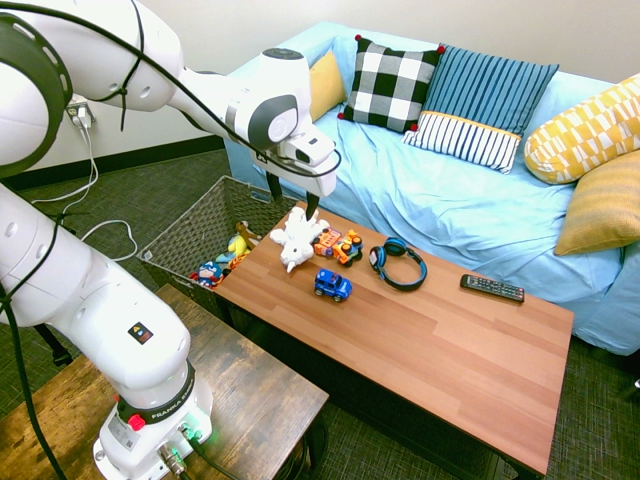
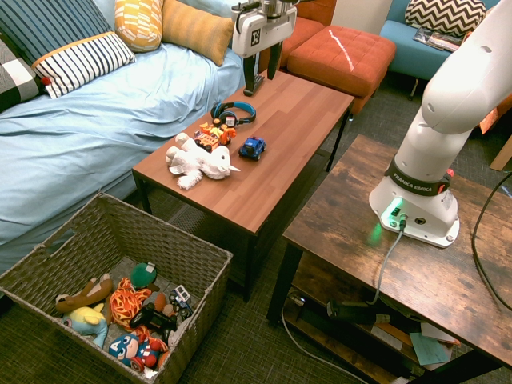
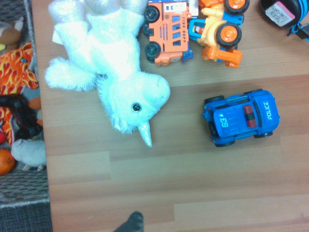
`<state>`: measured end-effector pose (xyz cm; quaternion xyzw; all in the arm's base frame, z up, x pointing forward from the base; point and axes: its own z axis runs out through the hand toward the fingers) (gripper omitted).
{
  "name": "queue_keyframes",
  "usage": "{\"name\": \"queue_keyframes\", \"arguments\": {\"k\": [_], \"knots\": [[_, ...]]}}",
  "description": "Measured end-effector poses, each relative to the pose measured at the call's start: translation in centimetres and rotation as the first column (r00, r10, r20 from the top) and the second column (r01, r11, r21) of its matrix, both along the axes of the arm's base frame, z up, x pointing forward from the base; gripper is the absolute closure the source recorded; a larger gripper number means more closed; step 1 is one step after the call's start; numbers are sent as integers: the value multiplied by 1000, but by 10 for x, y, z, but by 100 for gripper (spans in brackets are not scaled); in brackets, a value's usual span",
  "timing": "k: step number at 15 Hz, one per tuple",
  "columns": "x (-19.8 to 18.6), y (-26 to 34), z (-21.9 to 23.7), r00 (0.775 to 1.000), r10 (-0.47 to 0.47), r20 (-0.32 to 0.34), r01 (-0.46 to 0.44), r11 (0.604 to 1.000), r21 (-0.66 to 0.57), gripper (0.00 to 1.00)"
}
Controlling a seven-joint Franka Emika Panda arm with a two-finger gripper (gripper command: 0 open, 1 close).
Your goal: Put the stuffed toy in the basket
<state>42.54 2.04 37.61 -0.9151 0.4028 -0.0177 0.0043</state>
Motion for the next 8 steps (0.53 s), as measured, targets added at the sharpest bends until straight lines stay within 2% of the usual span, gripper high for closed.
{"name": "queue_keyframes", "arguments": {"k": [3, 8], "knots": [[5, 1, 0, 1000, 8, 8, -8, 1000, -20, 0], [49, 20, -17, 996, 63, 58, -60, 997, -45, 0]]}}
